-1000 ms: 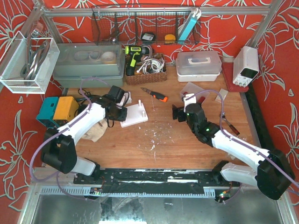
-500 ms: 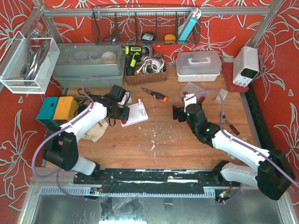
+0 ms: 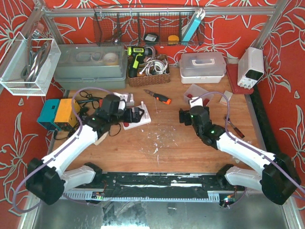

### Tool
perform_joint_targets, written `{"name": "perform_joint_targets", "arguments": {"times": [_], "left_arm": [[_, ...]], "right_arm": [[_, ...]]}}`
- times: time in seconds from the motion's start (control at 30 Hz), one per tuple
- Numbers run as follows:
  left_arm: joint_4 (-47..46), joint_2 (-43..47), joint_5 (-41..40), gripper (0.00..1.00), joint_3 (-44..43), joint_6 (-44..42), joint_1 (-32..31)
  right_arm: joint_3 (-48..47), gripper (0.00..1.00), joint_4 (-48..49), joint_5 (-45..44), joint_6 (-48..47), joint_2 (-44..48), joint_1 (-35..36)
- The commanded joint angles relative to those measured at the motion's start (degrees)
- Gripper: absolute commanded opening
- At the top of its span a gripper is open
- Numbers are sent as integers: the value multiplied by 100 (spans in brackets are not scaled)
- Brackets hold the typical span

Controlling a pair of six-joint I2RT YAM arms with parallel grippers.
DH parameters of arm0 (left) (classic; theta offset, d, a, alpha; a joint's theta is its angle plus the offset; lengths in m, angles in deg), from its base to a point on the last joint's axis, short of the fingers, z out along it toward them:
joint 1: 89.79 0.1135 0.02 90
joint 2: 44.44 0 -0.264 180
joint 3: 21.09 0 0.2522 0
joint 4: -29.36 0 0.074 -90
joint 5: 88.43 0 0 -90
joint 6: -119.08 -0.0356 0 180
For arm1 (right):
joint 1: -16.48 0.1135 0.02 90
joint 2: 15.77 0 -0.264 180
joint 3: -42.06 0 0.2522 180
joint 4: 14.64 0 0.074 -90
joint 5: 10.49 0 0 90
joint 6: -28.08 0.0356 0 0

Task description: Install the large spring

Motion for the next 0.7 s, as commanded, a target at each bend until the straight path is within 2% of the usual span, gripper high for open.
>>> {"name": "perform_joint_targets", "arguments": {"times": [0.0, 0.17, 0.23, 0.33, 0.47, 0.57, 0.67], "left_arm": [[-1722, 434, 189, 100, 598, 427, -614], [-3339, 730, -212, 100, 1434, 273, -1511], [-3740, 730, -283, 100, 1753, 114, -1660], [-4015, 936, -506, 100, 2188, -145, -1798], [-4596, 1013, -658, 100, 2781, -365, -1839], [-4534, 1119, -583, 100, 2721, -367, -1851], [-4514, 1282, -772, 100, 2789, -396, -1865]], "right_arm": [[-409, 99, -621, -136, 259, -101, -212], [-1070, 92, -1492, -20, 665, -616, -517], [-1296, 89, -1715, 114, 796, -837, -746], [-1771, 84, -2172, 284, 1130, -1235, -1082], [-2692, 70, -3083, 474, 1617, -2012, -1509], [-3333, 58, -3544, 683, 1801, -2573, -1759], [-3891, 53, -3932, 548, 1938, -3020, -1899]]}}
